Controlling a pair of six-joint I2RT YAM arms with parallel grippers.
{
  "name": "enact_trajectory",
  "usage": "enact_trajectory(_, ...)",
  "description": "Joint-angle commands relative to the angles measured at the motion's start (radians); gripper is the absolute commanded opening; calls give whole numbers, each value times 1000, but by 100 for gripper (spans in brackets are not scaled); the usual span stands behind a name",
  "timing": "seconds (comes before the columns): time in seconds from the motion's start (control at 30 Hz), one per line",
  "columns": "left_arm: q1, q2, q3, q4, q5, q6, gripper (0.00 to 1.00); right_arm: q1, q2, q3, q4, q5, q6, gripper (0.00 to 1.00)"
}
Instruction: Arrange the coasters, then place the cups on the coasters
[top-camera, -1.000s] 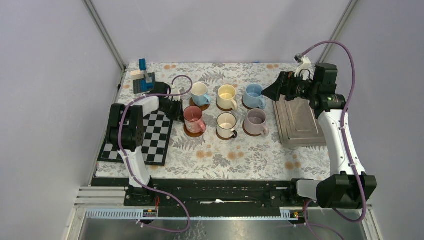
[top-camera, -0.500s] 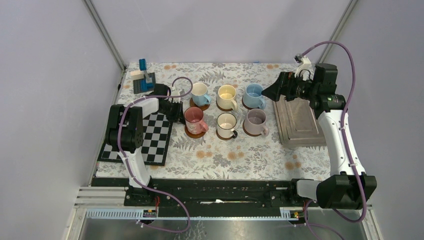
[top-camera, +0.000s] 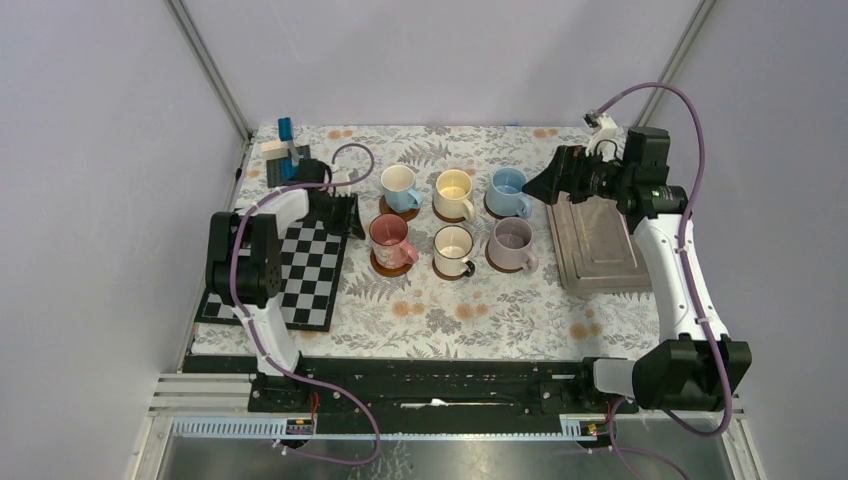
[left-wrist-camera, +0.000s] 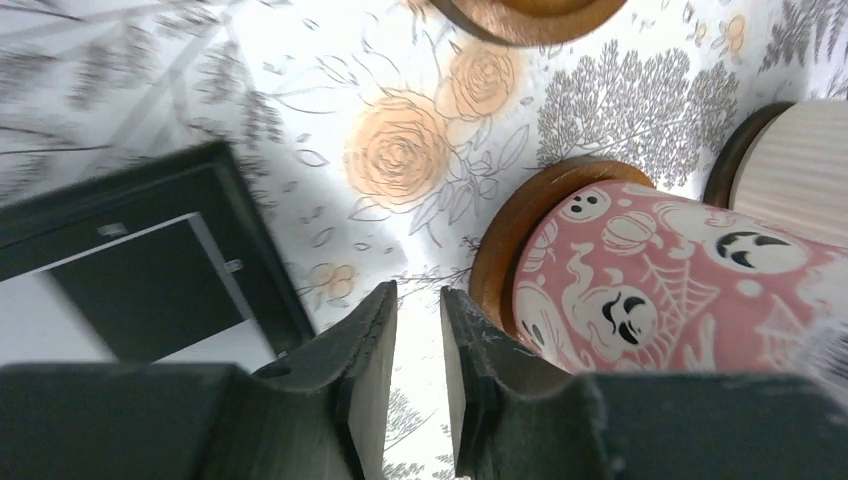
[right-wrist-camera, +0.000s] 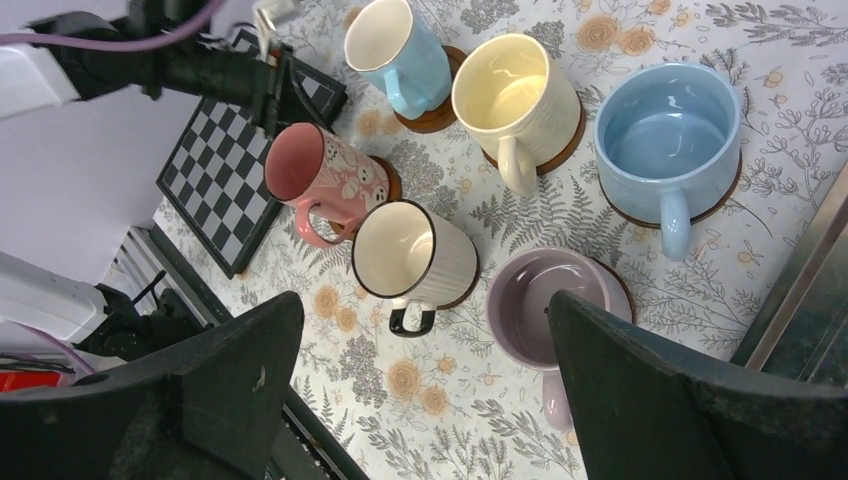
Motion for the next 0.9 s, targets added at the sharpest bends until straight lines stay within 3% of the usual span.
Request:
enact_trajectory(0.0, 34, -125, 90, -13, -46, 17, 31, -6, 40, 62, -61, 8, -76, 100)
enact_trajectory(0.17, 69, -168, 199, -61, -66, 33, 46, -13, 93, 132, -147, 37, -164, 99)
enact_trajectory(0.27, 111, -207, 253, -79, -95, 40, 68, -48, 117, 164, -193, 38, -210, 98)
enact_trajectory(0.33, 132, -242, 289, -85, -114, 46, 93, -83, 133, 181, -219, 28, -237, 98)
enact_trajectory(0.37, 136, -261, 299, -90, -126, 51, 98, -102, 142, 191, -233, 24, -253, 98)
enact_trajectory(0.57, 157, -379, 320, -139, -155, 88, 99, -259, 193, 190, -286, -14, -343, 98)
enact_trajectory(0.87, 168, -486, 105, -134, -199, 56, 99, -393, 260, 63, -287, -2, -457, 98)
